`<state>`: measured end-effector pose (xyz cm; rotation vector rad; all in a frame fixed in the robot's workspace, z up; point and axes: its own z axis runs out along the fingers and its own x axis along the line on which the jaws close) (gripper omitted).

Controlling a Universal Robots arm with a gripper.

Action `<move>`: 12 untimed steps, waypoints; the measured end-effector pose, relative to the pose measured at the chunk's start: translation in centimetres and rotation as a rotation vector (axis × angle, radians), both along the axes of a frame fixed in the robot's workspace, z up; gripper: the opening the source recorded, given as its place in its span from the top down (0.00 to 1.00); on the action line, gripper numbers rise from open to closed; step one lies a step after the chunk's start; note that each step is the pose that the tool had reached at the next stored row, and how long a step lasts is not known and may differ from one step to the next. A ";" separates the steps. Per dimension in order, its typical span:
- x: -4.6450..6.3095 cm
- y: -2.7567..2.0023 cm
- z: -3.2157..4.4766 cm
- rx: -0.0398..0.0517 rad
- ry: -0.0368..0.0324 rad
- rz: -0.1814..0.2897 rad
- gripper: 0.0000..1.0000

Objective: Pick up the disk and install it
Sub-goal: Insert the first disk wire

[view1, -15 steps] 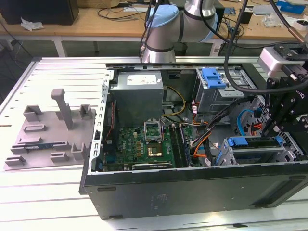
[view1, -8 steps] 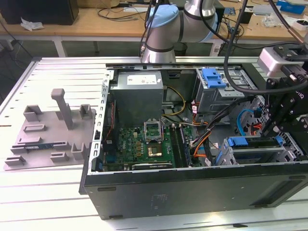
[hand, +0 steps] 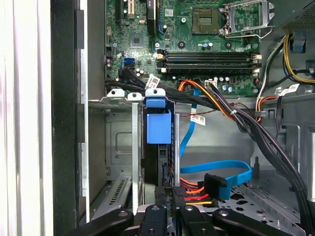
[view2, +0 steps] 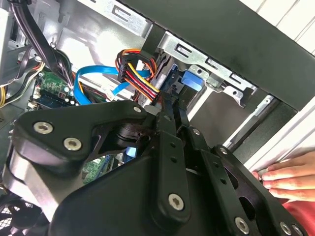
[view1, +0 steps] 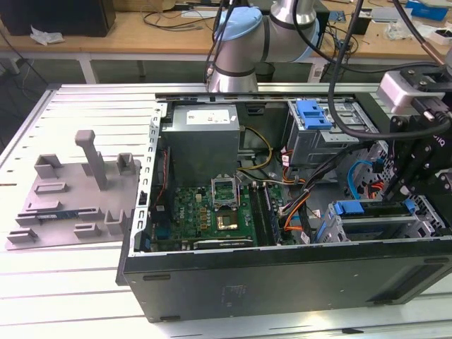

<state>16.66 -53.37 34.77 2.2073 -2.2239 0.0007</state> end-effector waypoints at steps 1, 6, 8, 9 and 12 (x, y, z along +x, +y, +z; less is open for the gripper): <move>0.0 0.00 -0.03 0.0000 0.0000 0.000 0.83; 0.0 0.00 -0.19 0.0000 0.0000 0.000 0.83; 0.0 0.00 -0.26 0.0000 0.0000 0.000 0.83; 0.0 0.00 -0.29 0.0000 0.0000 0.000 0.83; 0.0 0.00 -0.41 0.0000 0.0000 0.000 0.83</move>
